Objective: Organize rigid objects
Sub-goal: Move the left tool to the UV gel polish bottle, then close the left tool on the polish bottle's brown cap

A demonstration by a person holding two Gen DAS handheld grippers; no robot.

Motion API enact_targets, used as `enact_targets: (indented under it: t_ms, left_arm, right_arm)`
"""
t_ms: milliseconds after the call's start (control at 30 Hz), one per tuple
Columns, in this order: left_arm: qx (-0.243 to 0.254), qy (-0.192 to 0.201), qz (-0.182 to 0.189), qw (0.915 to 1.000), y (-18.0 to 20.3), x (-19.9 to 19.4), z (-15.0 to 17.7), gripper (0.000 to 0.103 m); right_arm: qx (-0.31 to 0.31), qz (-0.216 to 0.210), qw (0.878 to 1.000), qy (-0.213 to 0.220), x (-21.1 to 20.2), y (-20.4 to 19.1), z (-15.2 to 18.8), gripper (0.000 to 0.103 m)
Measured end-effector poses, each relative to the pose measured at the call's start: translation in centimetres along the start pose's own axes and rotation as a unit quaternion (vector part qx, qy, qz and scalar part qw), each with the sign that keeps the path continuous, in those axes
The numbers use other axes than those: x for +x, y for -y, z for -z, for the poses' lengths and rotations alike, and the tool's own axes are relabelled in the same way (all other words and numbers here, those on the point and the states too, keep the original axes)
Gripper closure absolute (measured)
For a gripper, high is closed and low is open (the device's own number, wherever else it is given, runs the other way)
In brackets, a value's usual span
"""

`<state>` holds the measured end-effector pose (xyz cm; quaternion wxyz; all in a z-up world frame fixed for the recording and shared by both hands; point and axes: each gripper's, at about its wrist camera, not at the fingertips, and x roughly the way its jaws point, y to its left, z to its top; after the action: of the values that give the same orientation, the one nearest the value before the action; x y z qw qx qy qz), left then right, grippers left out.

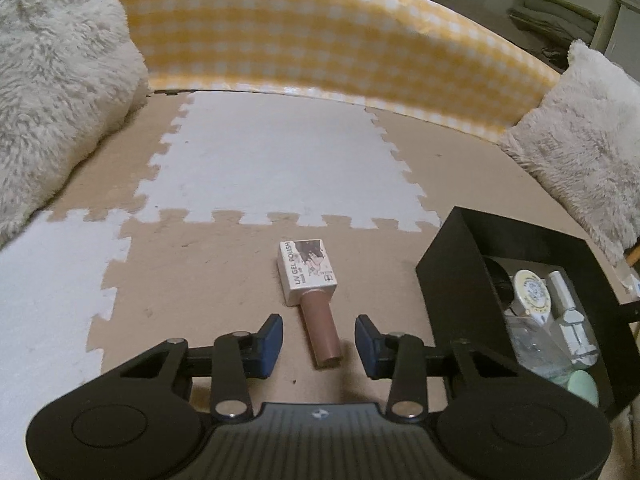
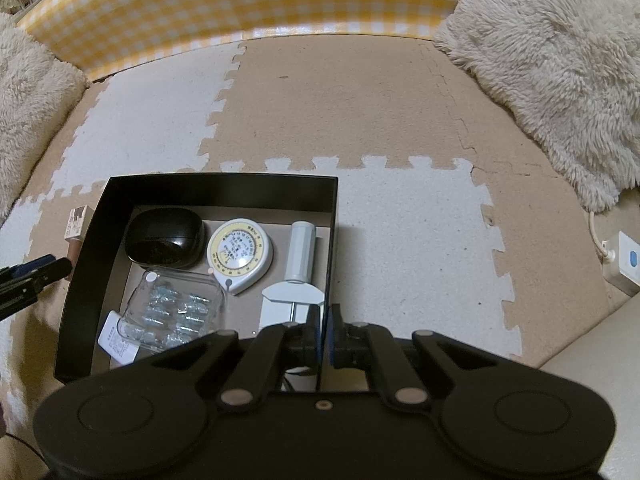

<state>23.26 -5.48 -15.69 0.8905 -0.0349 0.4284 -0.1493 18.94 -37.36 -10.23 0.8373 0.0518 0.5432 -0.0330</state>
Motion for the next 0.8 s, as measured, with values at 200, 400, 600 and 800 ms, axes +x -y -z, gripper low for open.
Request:
enact_targets:
  t_ms: [200, 400, 600, 800]
  left_arm:
    - [0.013, -0.013, -0.006, 0.9998, -0.3, 1.0, 0.2, 0.086]
    - [0.004, -0.043, -0.003, 0.9991, -0.6, 0.1, 0.5, 0.086]
    - [0.023, -0.097, -0.010, 0.9950, 0.3, -1.6, 1.9, 0.086]
    - [0.011, -0.087, -0.022, 0.9959, 0.7, -1.7, 2.3, 0.085]
  right_arm:
    - [-0.001, 0.001, 1.000, 0.000, 0.0, 0.0, 0.0, 0.099]
    - [-0.001, 0.000, 1.000, 0.000, 0.0, 0.0, 0.0, 0.099]
    - [0.001, -0.001, 1.000, 0.000, 0.1, 0.1, 0.0, 0.099]
    - [0.000, -0.001, 1.000, 0.000, 0.1, 0.2, 0.1, 0.099]
